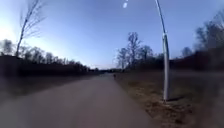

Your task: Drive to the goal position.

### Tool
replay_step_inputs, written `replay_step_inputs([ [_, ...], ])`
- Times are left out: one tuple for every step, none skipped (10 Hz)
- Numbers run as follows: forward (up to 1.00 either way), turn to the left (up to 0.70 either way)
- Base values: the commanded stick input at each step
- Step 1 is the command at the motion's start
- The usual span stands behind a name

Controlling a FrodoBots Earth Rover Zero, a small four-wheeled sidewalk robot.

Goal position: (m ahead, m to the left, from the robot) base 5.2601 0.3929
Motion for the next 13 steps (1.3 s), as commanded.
replay_step_inputs([
  [1.00,0.40],
  [1.00,0.40],
  [1.00,0.14],
  [1.00,0.00],
  [1.00,0.00],
  [1.00,0.00],
  [1.00,0.00],
  [1.00,0.11],
  [1.00,0.40],
  [1.00,0.40],
  [1.00,0.40],
  [1.00,0.40],
  [1.00,0.40],
])
